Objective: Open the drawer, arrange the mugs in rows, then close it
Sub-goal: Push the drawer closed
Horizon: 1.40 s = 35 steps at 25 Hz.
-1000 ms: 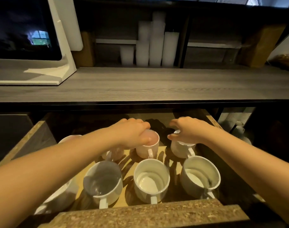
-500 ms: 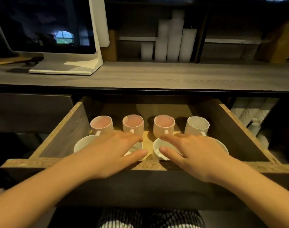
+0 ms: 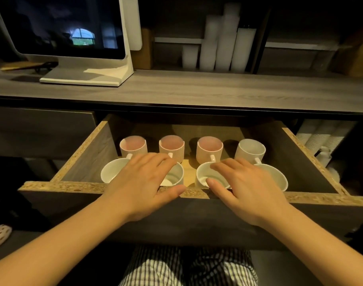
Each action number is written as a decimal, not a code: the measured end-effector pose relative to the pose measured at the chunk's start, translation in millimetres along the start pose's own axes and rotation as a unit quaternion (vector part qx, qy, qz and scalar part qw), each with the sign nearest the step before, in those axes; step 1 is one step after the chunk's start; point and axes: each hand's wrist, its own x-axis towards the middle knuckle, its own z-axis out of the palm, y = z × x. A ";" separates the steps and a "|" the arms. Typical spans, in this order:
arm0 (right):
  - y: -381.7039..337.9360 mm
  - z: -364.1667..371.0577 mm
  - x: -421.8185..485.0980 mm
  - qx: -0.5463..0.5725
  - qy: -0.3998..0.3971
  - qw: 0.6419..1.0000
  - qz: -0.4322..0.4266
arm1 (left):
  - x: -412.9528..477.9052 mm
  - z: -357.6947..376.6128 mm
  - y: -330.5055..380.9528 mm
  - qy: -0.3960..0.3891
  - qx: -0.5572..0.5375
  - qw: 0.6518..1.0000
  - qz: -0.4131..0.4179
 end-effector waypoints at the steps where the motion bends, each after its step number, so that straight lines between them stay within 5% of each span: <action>1: 2.9 1.9 6.7 -0.004 -0.004 1.000 0.003 | 6.2 1.6 -4.3 0.004 -0.001 1.000 -0.003; 8: 30.9 11.1 62.1 -0.004 0.002 1.000 0.009 | 63.4 11.7 -33.8 0.032 0.014 0.999 0.022; 14: 62.6 22.1 113.6 -0.068 -0.024 0.995 -0.076 | 115.9 16.0 -58.9 0.019 0.063 0.997 0.038; 21: 86.3 32.1 160.8 -0.100 0.017 0.993 -0.056 | 164.4 25.4 -75.5 0.045 0.178 0.983 -0.001; 35: 92.5 40.5 186.4 -0.110 0.120 0.986 -0.040 | 190.4 19.6 -72.8 0.038 0.161 0.985 -0.048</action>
